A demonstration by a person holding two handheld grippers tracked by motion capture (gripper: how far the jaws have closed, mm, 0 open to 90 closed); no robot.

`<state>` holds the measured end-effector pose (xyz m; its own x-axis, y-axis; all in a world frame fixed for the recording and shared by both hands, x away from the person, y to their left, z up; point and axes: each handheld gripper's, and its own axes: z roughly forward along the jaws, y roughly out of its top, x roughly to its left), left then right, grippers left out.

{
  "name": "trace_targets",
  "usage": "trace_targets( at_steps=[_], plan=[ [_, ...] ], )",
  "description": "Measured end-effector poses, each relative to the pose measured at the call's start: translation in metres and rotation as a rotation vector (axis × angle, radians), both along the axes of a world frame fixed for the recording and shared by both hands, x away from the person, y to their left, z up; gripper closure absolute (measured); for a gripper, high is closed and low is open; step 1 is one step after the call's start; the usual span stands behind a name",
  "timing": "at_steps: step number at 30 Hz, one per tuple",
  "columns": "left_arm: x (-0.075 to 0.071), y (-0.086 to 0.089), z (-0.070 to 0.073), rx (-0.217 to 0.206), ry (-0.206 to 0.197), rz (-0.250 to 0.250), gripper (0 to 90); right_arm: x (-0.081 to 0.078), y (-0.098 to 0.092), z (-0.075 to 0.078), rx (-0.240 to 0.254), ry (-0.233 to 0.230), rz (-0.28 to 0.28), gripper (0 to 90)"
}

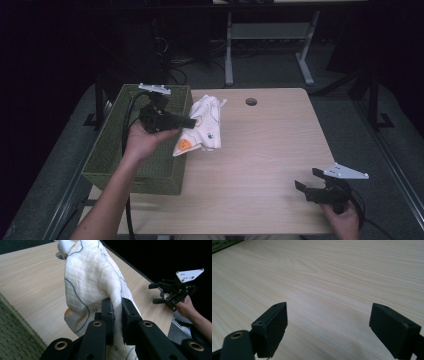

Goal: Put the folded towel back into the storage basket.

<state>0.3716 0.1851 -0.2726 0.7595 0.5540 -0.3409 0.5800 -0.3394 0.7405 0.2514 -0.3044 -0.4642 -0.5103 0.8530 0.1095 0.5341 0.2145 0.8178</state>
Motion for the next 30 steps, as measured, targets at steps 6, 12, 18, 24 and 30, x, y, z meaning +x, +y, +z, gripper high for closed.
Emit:
trace_targets(
  at_steps=[6,12,18,24,30],
  plan=[
    [0.001,0.013,0.002,0.0,0.001,0.018,82.9,0.0,0.0,0.0,-0.002,0.001,0.0,14.7],
    [0.001,0.024,0.002,0.0,0.002,0.031,82.9,0.001,0.001,-0.001,-0.003,0.005,-0.002,14.6],
    [0.001,0.036,0.002,0.003,0.005,0.045,82.9,0.001,0.001,-0.002,-0.008,0.007,0.002,14.7],
    [0.001,0.047,0.001,0.002,0.009,0.067,82.9,0.002,0.001,-0.002,-0.011,0.007,0.0,14.7],
    [0.001,0.061,-0.001,-0.001,0.014,0.089,82.9,0.002,0.001,-0.002,-0.009,0.011,-0.004,14.6]
  ],
)
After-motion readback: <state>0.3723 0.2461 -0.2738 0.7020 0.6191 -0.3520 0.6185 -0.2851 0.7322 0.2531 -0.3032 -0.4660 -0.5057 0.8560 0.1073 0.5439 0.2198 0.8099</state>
